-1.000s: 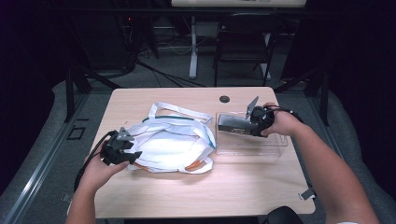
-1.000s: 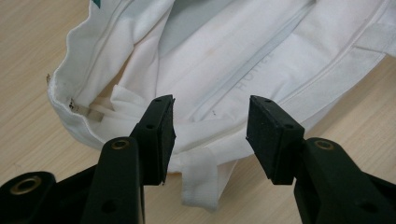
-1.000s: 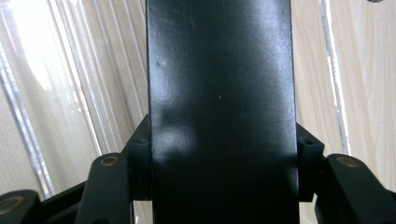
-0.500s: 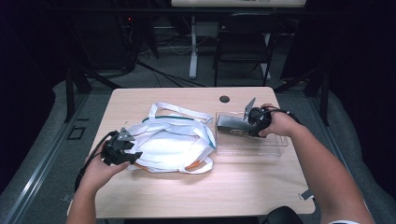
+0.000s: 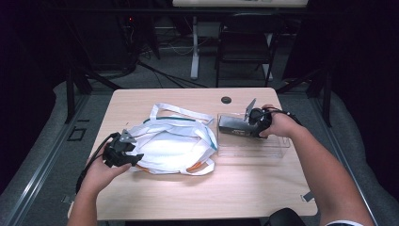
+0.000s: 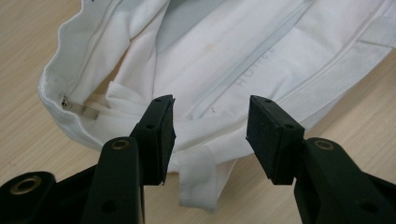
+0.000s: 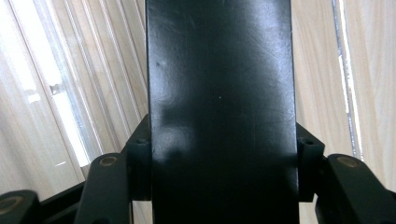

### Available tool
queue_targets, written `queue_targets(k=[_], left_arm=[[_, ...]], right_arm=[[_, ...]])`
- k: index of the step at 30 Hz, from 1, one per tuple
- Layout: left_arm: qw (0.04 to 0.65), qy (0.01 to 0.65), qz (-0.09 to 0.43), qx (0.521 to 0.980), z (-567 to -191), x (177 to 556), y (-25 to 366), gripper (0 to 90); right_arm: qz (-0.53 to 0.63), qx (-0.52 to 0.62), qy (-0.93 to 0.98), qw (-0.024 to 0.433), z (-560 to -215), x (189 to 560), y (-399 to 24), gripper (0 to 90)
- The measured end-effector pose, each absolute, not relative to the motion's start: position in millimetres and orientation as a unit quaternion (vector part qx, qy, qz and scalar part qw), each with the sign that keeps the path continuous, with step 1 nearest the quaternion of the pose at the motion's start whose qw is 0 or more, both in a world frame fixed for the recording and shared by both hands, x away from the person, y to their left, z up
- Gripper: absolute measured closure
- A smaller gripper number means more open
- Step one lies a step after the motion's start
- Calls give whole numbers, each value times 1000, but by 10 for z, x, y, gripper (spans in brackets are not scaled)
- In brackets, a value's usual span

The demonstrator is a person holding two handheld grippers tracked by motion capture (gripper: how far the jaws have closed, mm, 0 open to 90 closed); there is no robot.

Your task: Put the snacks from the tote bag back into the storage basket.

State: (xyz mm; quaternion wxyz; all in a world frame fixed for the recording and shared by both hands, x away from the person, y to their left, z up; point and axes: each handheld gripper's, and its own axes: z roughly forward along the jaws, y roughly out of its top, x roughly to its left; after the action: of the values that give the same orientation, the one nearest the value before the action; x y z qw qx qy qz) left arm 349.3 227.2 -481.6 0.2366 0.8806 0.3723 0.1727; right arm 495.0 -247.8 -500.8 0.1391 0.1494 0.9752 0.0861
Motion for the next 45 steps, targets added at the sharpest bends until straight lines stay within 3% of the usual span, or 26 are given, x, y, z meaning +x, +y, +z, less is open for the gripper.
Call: queue_targets(k=[45], left_arm=[[230, 370, 171, 883, -4870, 3498, 2246, 509]], right_arm=[[72, 172, 974, 131, -5218, 5000, -2449, 385]])
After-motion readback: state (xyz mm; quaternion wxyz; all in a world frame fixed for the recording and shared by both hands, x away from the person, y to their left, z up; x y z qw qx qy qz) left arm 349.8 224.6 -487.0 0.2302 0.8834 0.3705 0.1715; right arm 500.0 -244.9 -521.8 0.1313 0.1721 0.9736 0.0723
